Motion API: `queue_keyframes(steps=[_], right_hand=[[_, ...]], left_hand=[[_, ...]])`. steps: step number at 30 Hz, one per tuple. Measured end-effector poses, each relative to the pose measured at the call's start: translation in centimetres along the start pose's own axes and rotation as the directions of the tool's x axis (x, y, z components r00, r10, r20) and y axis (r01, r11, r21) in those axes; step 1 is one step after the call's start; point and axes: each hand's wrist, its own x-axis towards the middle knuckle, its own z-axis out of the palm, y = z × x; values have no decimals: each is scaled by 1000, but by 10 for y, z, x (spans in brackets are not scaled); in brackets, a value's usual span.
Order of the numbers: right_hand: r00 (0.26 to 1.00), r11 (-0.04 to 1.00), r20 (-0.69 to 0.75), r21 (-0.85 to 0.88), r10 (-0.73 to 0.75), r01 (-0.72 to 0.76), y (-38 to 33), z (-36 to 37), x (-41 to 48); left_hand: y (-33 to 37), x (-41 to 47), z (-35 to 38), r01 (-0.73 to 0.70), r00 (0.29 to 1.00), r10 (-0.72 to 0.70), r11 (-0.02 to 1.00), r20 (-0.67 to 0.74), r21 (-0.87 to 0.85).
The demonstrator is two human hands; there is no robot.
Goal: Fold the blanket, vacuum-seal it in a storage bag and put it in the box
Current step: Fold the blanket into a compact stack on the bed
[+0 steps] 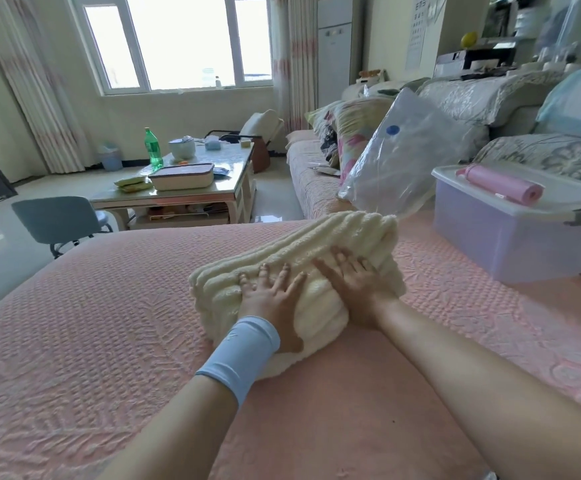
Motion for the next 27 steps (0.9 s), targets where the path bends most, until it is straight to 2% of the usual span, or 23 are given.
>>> queue_keyframes(steps=[3,7,11,13,15,17,18,20,22,23,25,27], right_hand=[[989,998,-144,-26,46,-51,-4,-3,3],[966,996,-244,-18,83,-90,-3,-8,-7],[899,951,-427,-231,92,-207,20,-22,-35],[890,925,-439,-276,119,-260,44,-23,-53],[895,912,-411,-277,173,-303,72,-21,-75],[899,898,-376,-280,223,-340,97,-19,-97],[914,893,-325,-295,242,-341,109,-18,-109],[970,925,-114,-293,217,-241,120,-12,-126],[979,972,71,-153,192,-179,126,-11,-133],[974,980,110,-46,199,-195,127,-15,-132],[961,953,152,162,233,-256,130,-31,-127],[949,913,178,272,262,-303,138,-46,-115]], left_hand=[[-3,13,-4,4,999,-5,1000,-40,-28],[-5,26,-10,-30,993,26,999,-113,-31],[16,37,-19,-137,952,110,988,-285,-78],[40,45,-23,-223,919,175,970,-354,-101],[74,54,-30,-315,885,243,941,-396,-125],[107,58,-36,-390,868,318,912,-381,-128],[123,58,-40,-417,868,358,902,-344,-115],[142,57,-48,-394,899,369,917,-236,-66],[149,61,-62,-312,945,292,939,-146,-142],[148,65,-70,-280,960,262,930,-104,-238],[144,79,-85,-234,966,258,850,-14,-472],[137,93,-95,-164,978,207,810,13,-563]])
